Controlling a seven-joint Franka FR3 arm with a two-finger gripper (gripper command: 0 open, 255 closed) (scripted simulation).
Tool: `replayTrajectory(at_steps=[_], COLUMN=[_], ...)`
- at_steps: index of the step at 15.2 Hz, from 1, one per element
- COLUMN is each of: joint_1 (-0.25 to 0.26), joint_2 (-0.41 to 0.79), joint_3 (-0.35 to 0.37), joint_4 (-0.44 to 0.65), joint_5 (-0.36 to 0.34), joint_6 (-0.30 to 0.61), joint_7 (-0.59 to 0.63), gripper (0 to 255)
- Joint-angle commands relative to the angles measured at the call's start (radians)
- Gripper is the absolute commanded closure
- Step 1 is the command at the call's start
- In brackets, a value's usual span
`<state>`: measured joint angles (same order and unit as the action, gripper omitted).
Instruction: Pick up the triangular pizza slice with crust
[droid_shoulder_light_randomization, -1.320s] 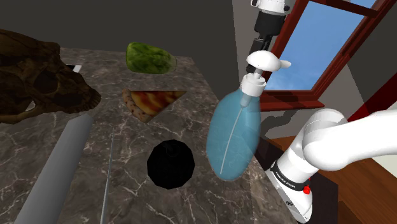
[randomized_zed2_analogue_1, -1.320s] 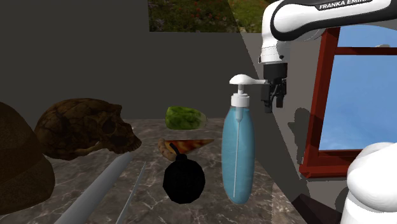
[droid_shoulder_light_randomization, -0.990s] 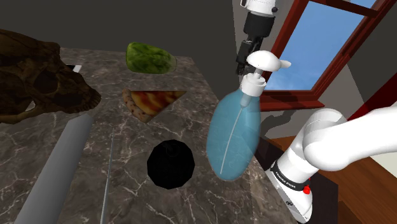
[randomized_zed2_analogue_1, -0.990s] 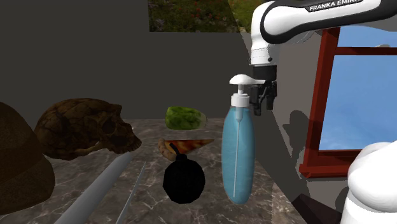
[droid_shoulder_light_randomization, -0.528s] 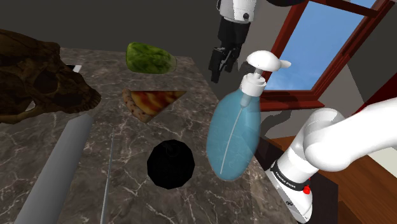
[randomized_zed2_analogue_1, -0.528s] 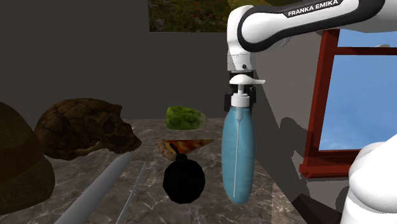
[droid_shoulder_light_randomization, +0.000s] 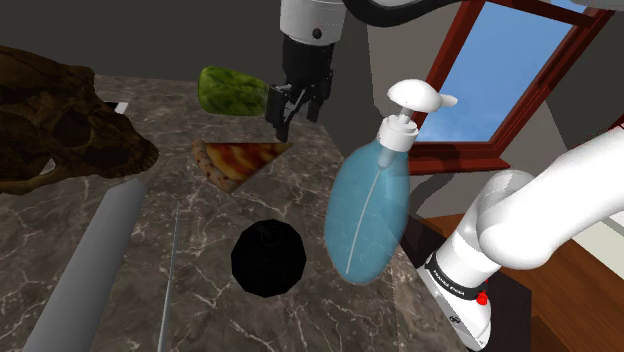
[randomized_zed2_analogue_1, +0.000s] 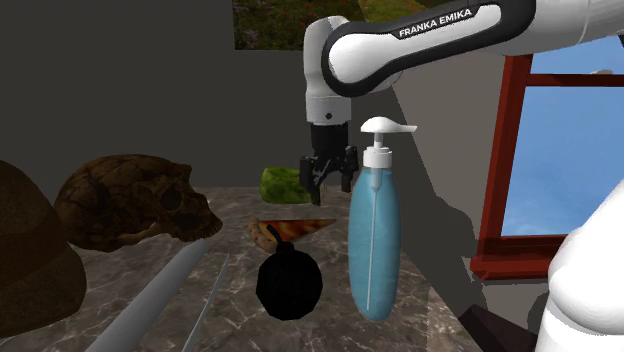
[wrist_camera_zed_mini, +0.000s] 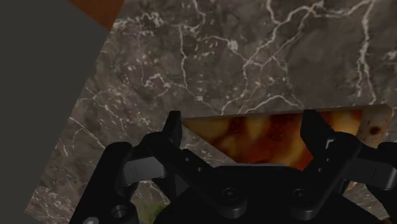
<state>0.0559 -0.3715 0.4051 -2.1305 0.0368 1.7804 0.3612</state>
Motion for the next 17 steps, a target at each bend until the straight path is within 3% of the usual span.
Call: replayTrajectory(at_steps=[1,7,11,17], joint_1=[0.001,0.011,0.051,0.059], joint_2=[0.057,0.285,0.462,0.487], joint_3=[0.041,0.153,0.202,0.199], joint_4=[0.044,0.224,0.378,0.336], joint_5=[-0.018,-0.136,-0.254,-0.275], joint_6=[0.018,0.046,0.030,0.090], joint_7=[0.059,0.247,0.376,0.401], gripper=[0,0,0,0])
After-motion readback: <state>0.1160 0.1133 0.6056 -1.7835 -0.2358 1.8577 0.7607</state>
